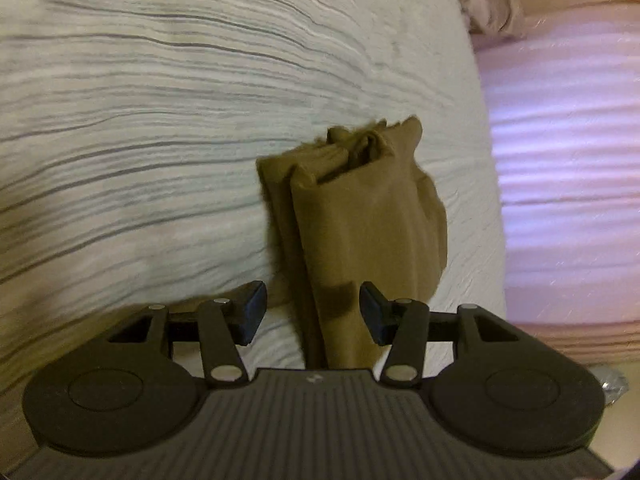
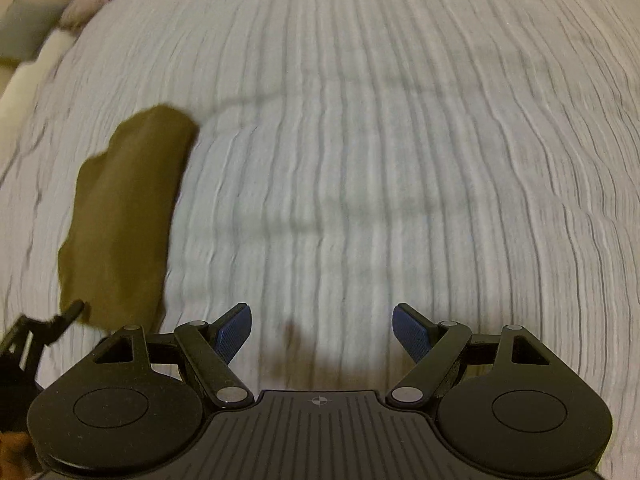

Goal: Fold clothes
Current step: 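Grasp the folded shirt's edge with the left gripper and lift it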

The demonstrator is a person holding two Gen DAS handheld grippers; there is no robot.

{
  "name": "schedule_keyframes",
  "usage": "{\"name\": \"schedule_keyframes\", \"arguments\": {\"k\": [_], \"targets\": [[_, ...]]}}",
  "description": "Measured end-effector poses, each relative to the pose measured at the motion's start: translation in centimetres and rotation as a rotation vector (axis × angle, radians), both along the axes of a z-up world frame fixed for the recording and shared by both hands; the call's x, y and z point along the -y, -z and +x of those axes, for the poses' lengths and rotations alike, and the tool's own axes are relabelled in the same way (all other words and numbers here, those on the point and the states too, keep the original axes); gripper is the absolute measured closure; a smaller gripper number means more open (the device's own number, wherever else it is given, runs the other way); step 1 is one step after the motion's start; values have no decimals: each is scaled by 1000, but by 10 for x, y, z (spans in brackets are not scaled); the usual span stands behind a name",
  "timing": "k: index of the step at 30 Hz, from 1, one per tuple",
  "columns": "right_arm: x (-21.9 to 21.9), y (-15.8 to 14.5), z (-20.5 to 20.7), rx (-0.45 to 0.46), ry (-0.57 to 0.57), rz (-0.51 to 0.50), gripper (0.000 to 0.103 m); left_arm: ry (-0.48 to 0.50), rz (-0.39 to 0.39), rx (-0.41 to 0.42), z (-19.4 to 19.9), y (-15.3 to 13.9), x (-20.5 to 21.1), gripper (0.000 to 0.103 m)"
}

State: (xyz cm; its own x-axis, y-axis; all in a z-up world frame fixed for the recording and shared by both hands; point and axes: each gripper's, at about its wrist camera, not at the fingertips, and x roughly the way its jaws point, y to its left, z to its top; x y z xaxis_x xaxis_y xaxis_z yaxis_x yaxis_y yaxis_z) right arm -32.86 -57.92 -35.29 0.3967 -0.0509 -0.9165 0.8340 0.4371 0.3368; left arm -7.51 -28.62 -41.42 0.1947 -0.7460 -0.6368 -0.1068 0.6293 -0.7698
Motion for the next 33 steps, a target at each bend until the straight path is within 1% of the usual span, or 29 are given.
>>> {"name": "schedule_keyframes", "arguments": {"k": [1, 2, 4, 5, 7, 11, 14, 16, 18, 19, 20, 21, 24, 25, 28, 31, 32, 33], "targets": [[4, 2, -1, 14, 9, 1, 22, -19, -15, 12, 1, 4, 1, 58], [8, 4, -2, 27, 17, 2, 22, -34, -27, 23, 1, 7, 3, 63], [15, 8, -2, 54, 27, 12, 22, -39, -34, 45, 4, 9, 8, 78], [17, 10, 1, 61, 26, 22, 22, -28, -29, 59, 6, 8, 11, 94], [19, 11, 9, 66, 13, 31, 22, 6, -21, 95, 11, 1, 12, 95], [22, 10, 30, 95, -48, 38, 22, 78, -38, 164, 30, -32, 2, 97], [27, 11, 44, 125, -95, 52, 22, 139, 12, 268, 59, -60, -13, 97], [33, 15, 52, 153, -124, 77, 22, 199, 52, 282, 74, -64, -20, 95], [39, 20, 62, 184, -151, 102, 22, 261, 108, 258, 84, -58, -19, 89], [43, 22, 67, 201, -162, 115, 22, 258, 127, 250, 83, -56, -18, 89], [46, 25, 74, 222, -170, 129, 22, 245, 115, 243, 79, -54, -20, 86], [48, 29, 80, 250, -171, 144, 22, 226, 85, 230, 73, -52, -25, 77], [55, 36, 87, 342, -118, 204, 22, 106, 19, 178, 50, -45, -39, 65], [57, 40, 89, 383, -84, 242, 22, 68, -3, 148, 43, -41, -41, 64], [55, 59, 98, 494, 38, 398, 22, -36, -65, 60, 23, -27, -46, 64], [47, 84, 117, 563, 149, 507, 22, -64, -98, 4, 12, -15, -37, 68], [46, 90, 124, 564, 172, 519, 22, -61, -105, 4, 11, -14, -34, 81], [45, 95, 130, 565, 195, 531, 22, -55, -107, 6, 14, -13, -32, 91]]}}
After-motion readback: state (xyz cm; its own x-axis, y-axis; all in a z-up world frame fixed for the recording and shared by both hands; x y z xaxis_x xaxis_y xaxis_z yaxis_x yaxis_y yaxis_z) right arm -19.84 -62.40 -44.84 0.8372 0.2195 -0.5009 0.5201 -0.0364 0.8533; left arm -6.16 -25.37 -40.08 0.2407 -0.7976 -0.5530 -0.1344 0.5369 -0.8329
